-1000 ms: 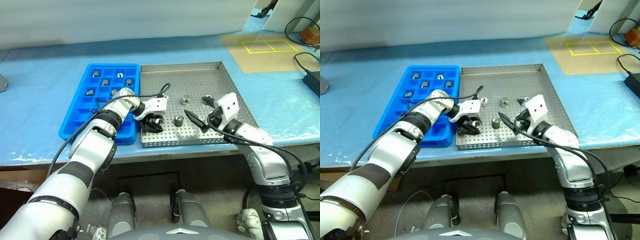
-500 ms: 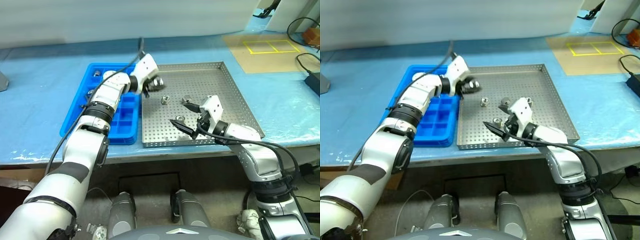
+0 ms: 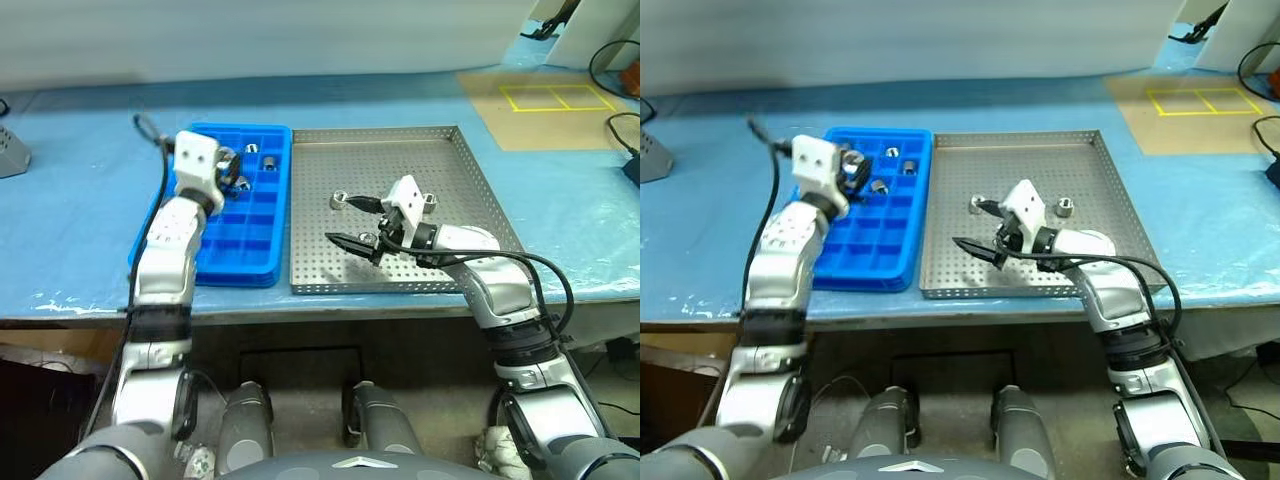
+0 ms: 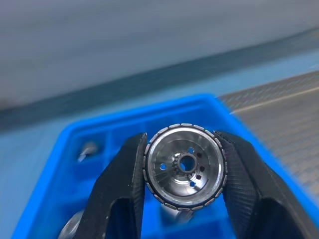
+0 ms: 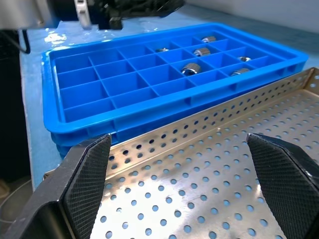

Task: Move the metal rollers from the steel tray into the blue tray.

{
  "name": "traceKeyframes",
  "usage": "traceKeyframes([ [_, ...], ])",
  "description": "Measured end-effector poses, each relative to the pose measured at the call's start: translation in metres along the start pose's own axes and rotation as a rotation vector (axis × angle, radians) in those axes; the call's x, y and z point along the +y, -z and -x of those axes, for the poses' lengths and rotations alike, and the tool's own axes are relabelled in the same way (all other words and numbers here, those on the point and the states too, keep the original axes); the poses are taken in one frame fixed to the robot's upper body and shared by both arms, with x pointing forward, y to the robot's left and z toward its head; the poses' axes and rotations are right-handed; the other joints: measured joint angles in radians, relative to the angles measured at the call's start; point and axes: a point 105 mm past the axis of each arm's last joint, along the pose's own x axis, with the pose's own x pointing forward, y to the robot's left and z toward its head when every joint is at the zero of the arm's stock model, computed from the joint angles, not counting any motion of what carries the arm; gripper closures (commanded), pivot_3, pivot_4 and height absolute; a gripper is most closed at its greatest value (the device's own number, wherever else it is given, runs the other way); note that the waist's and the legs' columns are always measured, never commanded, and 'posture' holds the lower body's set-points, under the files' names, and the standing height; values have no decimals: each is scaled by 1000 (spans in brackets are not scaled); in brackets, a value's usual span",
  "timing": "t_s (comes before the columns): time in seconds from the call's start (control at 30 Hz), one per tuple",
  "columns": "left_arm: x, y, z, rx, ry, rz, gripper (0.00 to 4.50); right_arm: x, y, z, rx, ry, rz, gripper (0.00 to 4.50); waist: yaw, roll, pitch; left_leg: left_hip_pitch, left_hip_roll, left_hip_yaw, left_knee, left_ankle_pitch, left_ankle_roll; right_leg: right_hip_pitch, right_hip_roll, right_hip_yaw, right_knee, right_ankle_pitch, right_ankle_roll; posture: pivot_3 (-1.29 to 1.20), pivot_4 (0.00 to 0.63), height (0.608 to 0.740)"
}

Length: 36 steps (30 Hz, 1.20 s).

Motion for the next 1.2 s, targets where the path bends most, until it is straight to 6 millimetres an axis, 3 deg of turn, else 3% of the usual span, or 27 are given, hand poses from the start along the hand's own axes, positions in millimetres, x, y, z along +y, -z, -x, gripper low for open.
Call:
traceKeyframes([
  [0.1,15,31,23,83,-108,27,2778,1,2,-4,4,-20,-8,0,13,-1,0,-2,1,0,0,0,0,-3,0,-1,0,0,0,-42,150,740],
  [0.3,39,45,46,118,-242,19,2778,3,2,-10,7,-49,0,0,29,-1,0,-2,0,0,0,0,-1,-3,0,0,1,0,0,-26,150,740],
  [0.4,54,47,48,124,-297,16,2778,3,3,-11,10,-53,-1,0,30,-1,0,-2,1,0,0,0,-1,-3,0,0,1,0,1,-30,150,740],
  [0.63,65,47,34,123,-282,5,2778,2,4,-12,12,-60,-10,0,28,-1,0,-2,0,0,-1,1,-1,-3,0,1,1,0,1,-64,150,740],
  [0.7,64,47,31,123,-263,15,2046,2,4,-12,12,-56,-10,0,27,-1,0,-2,0,0,-1,1,-1,-3,0,1,1,0,0,-77,150,740],
  [0.9,58,51,25,135,-227,47,98,0,5,-10,19,-32,-6,0,21,-1,0,-1,0,0,-1,1,-1,-3,0,1,1,0,0,-112,150,740],
  [1.03,41,51,19,135,-165,70,98,0,5,-7,21,-16,1,0,21,-1,0,-1,0,0,-1,1,-1,-3,0,2,1,0,0,-145,150,740],
  [1.1,22,50,13,127,-82,86,98,-1,6,-6,24,-6,2,0,21,-1,0,-2,0,0,-1,1,-1,-3,0,2,1,0,0,-169,150,740],
  [1.2,-23,43,5,105,118,115,98,-2,5,-1,19,22,4,0,20,-1,0,-2,0,1,-1,1,-1,-4,0,2,1,0,0,-213,150,740],
])
